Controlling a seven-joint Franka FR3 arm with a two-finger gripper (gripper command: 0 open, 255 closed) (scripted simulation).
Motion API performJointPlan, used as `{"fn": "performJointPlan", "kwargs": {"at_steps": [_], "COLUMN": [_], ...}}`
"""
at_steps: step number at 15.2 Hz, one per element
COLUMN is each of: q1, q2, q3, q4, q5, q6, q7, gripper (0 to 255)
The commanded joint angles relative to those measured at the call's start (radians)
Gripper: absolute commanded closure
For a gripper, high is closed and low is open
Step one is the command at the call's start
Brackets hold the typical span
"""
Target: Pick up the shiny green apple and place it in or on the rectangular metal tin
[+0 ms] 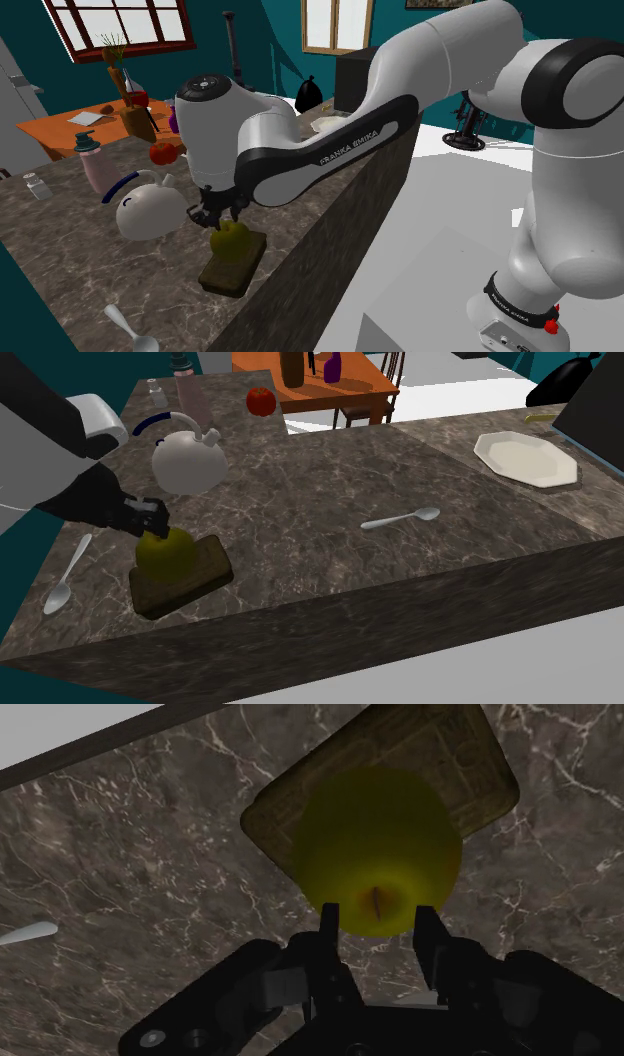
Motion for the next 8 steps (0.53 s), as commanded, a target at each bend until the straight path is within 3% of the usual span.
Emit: {"fn": "performJointPlan", "kwargs": {"at_steps": [1, 5, 8], "q1": [0.000, 0.000, 0.002], "q2": [0.000, 0.000, -0.047], "q3": [0.000, 0.000, 0.017], "q4": [0.000, 0.000, 0.030], "q5": [0.000, 0.000, 0.033], "q6": [0.000, 0.000, -0.072], "q7": [0.000, 0.000, -0.019], "gripper": [0, 0, 0]}}
